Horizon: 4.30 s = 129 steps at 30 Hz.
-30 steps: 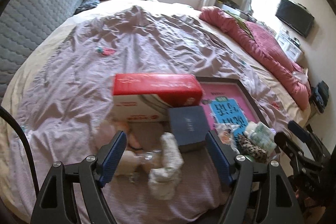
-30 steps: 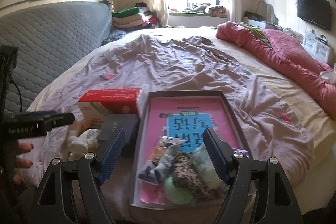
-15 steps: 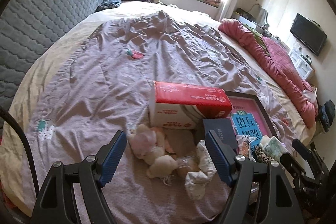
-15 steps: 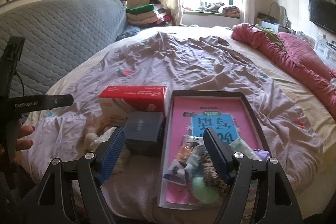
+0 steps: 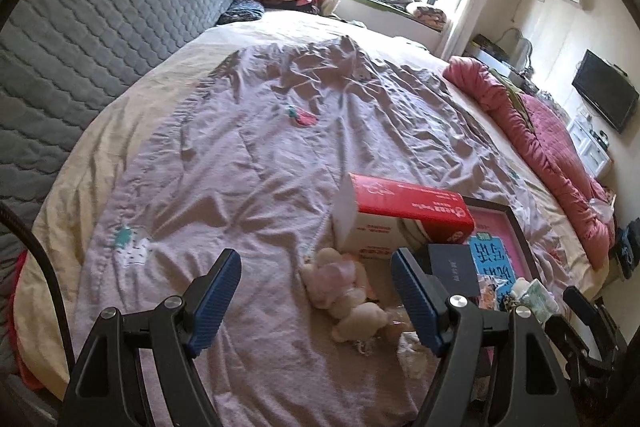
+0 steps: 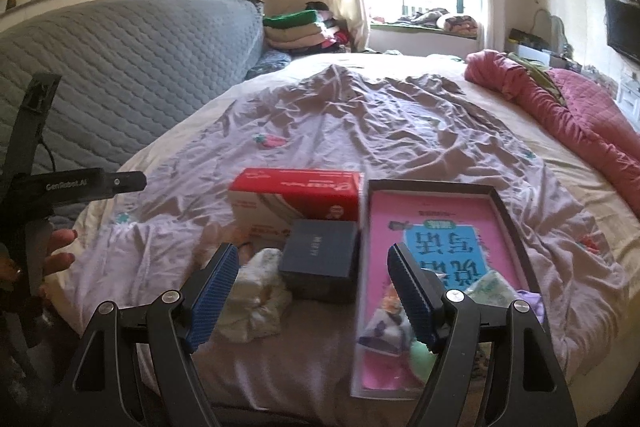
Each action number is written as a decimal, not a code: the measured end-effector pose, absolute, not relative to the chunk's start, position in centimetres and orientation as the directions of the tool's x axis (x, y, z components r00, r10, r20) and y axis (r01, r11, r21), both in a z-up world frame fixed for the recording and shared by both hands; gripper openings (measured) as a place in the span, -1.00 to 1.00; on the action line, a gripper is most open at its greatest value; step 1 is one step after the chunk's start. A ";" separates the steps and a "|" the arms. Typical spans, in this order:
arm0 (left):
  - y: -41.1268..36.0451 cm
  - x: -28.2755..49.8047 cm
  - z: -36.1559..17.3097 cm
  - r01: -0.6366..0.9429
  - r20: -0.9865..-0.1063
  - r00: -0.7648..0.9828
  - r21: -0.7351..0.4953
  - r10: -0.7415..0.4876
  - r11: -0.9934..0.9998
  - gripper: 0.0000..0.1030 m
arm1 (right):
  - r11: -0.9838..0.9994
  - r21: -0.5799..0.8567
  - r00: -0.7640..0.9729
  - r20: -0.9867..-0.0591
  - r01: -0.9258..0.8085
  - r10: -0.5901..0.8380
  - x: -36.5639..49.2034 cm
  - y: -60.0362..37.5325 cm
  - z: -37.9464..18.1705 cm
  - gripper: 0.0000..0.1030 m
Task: Organize soft objects
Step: 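Grasp the white lace cloth with the right tool while the left tool approaches the plush bunny, then grasp the pink-and-white plush bunny with the left tool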
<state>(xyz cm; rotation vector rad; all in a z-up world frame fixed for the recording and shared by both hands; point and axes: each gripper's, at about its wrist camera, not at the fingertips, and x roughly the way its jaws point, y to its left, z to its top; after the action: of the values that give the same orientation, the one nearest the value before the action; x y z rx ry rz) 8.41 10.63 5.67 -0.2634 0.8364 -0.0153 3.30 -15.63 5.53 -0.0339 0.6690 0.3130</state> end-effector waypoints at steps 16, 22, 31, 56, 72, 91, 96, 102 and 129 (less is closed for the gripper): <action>12.6 8.4 4.6 -0.116 -0.751 0.650 -0.250 -0.116 0.961 0.49 | 0.935 0.135 0.653 -0.683 -0.328 0.328 3.8 -11.1 2.8 0.52; 12.2 8.7 3.5 -0.109 -0.763 0.632 -0.261 -0.136 0.959 0.49 | 0.943 0.142 0.640 -0.703 -0.301 0.310 4.4 -10.4 1.2 0.52; 10.7 9.5 1.4 -0.087 -0.793 0.588 -0.260 -0.161 0.962 0.49 | 0.955 0.133 0.619 -0.736 -0.267 0.275 6.4 -9.5 -1.2 0.52; 7.2 11.3 -3.2 -0.067 -0.822 0.510 -0.332 -0.254 0.941 0.49 | 0.943 0.157 0.513 -0.806 -0.295 0.295 9.7 -11.1 -6.2 -0.61; 6.4 13.1 -5.5 -0.121 -0.852 0.475 -0.309 -0.219 0.943 0.49 | 0.934 0.117 0.541 -0.787 -0.339 0.295 8.9 -13.2 -6.6 -0.69; 7.7 14.9 -9.3 -0.198 -0.849 0.435 -0.416 -0.301 0.888 0.34 | 0.923 0.183 0.515 -0.784 -0.339 0.345 9.9 -13.2 -7.4 -0.69; 8.1 14.8 -9.2 -0.196 -0.835 0.455 -0.434 -0.311 0.879 -0.04 | 0.924 0.179 0.525 -0.779 -0.337 0.342 10.1 -13.5 -7.2 -0.69; 9.2 14.0 -8.9 -0.201 -0.810 0.475 -0.479 -0.343 0.854 -0.16 | 0.917 0.152 0.542 -0.766 -0.370 0.346 9.5 -13.3 -6.5 -0.70; 5.2 9.3 0.9 -0.056 -0.749 0.604 -0.382 -0.274 0.922 -0.19 | 0.898 0.147 0.653 -0.638 -0.416 0.407 5.1 -14.7 0.4 -0.70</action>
<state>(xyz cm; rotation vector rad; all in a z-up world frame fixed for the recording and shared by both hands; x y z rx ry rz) 9.30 5.23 0.90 -0.3901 0.9199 -0.1300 5.05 -14.68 0.43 -0.0123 0.7211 0.4667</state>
